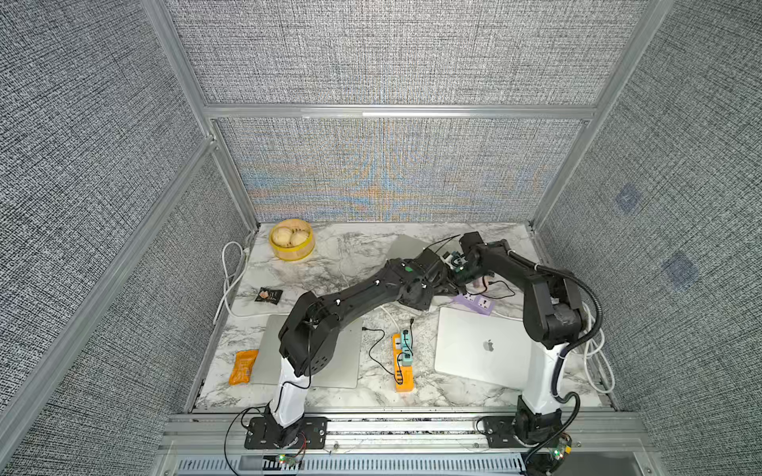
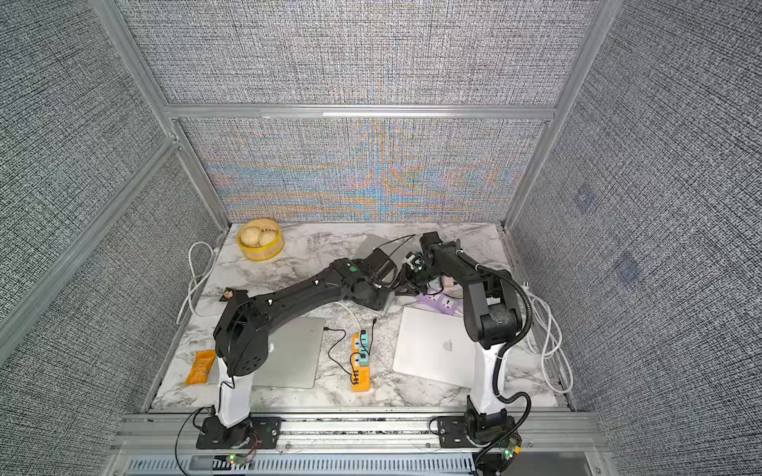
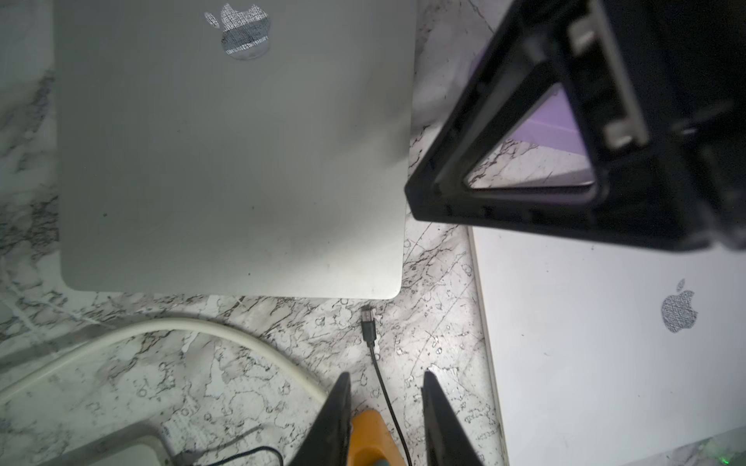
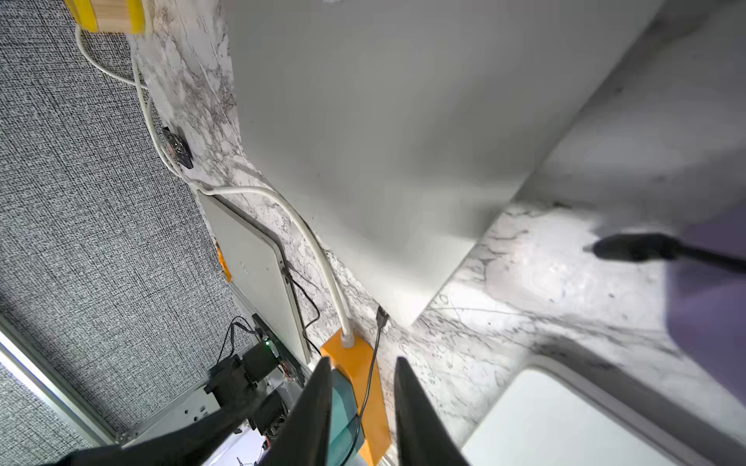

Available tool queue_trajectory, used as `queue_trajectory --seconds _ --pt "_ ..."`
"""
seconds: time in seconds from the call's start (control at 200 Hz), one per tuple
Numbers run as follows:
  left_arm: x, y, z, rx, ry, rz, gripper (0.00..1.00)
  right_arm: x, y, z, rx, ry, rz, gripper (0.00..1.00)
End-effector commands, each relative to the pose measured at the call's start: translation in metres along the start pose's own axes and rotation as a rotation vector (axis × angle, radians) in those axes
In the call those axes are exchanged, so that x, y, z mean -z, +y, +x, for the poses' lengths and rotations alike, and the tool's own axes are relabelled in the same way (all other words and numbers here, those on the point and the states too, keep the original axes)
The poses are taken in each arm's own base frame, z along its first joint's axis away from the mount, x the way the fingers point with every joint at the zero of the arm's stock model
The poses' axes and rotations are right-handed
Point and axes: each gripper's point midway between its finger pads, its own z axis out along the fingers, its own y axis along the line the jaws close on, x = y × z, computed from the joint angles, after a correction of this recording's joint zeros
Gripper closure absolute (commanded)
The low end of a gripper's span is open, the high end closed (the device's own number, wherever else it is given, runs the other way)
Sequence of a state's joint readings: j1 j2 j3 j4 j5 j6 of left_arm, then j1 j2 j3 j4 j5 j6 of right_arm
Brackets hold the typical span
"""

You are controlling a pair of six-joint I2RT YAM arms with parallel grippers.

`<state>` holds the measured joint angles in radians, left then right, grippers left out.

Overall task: Unplug the laptop charger
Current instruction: Remove the charging cable from the laptop.

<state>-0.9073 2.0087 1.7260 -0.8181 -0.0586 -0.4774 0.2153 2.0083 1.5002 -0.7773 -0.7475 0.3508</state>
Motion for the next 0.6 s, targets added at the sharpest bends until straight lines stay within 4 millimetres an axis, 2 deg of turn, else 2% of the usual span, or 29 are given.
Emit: queue_trajectory --seconds 0.0,0.07,0.315,0.445,0.595 --pt "0.010 0.012 0.012 0.036 0.037 -0.039 0.69 0.011 0.000 0.007 0.102 -0.013 0.049 0.66" --pt "0.019 0.013 0.014 0.059 0.028 -0.019 0.69 0.020 0.008 0.009 0.185 -0.036 0.065 0.61" --pt "0.038 0.025 0.023 0.153 0.015 0.047 0.69 0.044 0.026 0.021 0.549 -0.109 0.108 0.56" --pt "0.039 0.036 0.035 0.215 0.024 0.080 0.69 0.054 0.036 0.037 0.763 -0.138 0.093 0.55" --pt "0.032 0.040 0.051 0.282 0.041 0.150 0.70 0.059 0.047 0.060 0.991 -0.146 0.046 0.53"
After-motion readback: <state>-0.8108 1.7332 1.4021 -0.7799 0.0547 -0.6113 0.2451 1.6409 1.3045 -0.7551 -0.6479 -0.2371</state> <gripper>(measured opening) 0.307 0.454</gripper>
